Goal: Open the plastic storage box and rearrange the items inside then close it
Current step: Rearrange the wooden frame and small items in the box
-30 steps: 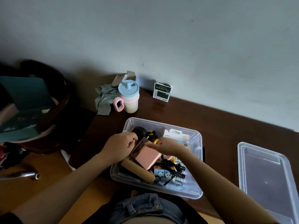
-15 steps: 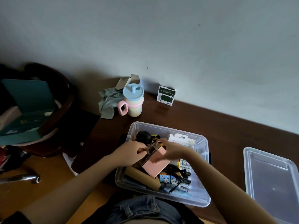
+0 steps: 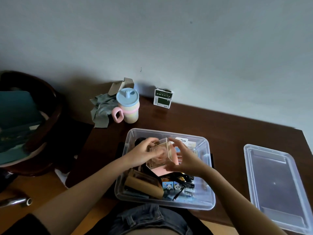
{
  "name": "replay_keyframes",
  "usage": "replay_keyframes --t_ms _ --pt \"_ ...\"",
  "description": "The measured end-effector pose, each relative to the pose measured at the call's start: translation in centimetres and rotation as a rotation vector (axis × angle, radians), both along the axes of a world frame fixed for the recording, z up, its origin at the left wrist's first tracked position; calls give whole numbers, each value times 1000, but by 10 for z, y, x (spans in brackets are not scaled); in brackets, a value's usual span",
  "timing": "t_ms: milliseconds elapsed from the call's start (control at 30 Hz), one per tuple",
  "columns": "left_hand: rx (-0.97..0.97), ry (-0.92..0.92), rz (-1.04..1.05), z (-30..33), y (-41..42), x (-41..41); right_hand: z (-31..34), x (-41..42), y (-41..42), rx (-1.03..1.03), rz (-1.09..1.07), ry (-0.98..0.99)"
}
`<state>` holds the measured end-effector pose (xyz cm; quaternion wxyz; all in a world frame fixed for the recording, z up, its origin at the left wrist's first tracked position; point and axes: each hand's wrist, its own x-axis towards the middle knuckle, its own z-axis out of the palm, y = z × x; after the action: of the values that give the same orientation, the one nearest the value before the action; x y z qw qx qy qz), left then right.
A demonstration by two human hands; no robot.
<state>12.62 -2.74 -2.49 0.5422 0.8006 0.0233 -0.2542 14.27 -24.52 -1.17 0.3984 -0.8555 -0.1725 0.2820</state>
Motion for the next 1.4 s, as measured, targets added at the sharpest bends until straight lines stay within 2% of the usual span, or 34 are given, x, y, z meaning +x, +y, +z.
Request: replay_keyframes --t_ms 100,233,300,367,433,500,567,633,733,833,900,1000,1100,1200,1333,1400 --pt "14 -113 -51 -3 0 0 -1 4 -7 -226 121 -127" --pt "26 -80 -92 -1 7 2 6 5 -6 -350 237 -65" --pt "47 -140 -55 3 16 3 18 7 3 -267 225 -62" --pt "94 -292 39 11 25 2 31 10 17 -132 195 -149" --pt "191 -492 148 16 35 0 40 13 37 -38 165 -238" --pt "335 -638 224 13 45 -2 45 14 62 -26 192 -227" --pt "432 -598 280 8 53 -7 43 12 85 -94 339 -144" --pt "449 -447 335 0 58 -14 34 6 105 -179 528 -68" --pt "334 -283 395 -9 64 -19 15 -8 122 -302 652 -56" --pt "190 -212 424 -13 68 -18 0 -21 128 -445 744 -99" --pt "167 -195 427 -15 69 -17 0 -25 128 -450 748 -151" --pt "174 -198 421 -18 71 -16 8 -22 126 -398 613 -290" --pt "150 -176 417 -17 73 -16 22 -9 110 -360 482 -307" --pt "63 -151 469 -14 71 -17 34 4 82 -213 250 -213" --pt "104 -300 495 -9 62 -20 35 18 47 219 -155 56" --pt "117 -361 486 -6 56 -20 29 21 37 337 -346 167"
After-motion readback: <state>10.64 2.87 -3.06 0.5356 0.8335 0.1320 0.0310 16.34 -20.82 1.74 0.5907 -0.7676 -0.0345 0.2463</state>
